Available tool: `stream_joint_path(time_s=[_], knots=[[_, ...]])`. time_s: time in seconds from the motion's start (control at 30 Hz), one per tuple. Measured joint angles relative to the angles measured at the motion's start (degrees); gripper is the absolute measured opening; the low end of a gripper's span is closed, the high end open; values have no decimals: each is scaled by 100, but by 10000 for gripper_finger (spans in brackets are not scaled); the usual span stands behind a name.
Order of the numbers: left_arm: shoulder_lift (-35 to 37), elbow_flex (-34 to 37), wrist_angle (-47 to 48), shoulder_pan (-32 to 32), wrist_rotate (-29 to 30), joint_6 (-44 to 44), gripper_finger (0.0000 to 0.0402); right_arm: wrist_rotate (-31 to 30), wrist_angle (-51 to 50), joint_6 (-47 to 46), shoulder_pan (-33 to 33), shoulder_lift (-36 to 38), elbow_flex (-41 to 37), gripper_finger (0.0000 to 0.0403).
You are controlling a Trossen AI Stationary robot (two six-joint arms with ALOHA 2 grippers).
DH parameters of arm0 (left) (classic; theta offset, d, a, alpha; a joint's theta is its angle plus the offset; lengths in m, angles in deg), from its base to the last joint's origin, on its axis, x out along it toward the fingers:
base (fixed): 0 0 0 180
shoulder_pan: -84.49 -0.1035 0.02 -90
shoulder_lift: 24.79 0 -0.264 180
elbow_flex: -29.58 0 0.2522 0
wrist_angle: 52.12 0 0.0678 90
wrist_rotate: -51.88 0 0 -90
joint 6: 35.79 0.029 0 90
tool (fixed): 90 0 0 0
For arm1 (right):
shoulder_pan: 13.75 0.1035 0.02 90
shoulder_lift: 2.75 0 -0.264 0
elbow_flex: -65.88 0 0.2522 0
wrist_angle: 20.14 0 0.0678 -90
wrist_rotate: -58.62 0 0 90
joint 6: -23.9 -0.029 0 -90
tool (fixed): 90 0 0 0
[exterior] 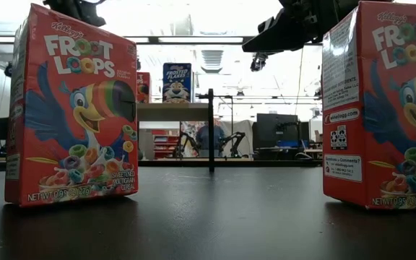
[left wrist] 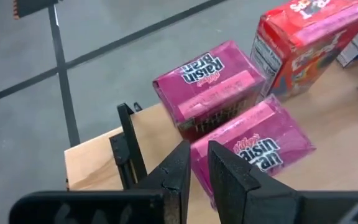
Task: Stack cereal on shelf
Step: Align the left purple cereal box with the other purple cereal box on the shelf
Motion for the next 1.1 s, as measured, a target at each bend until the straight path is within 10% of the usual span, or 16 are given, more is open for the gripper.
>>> stream_joint_path(time_s=[1.1], knots=[[-377, 303, -852, 653, -575, 299, 39, -2, 3, 0, -2, 0, 0, 12]])
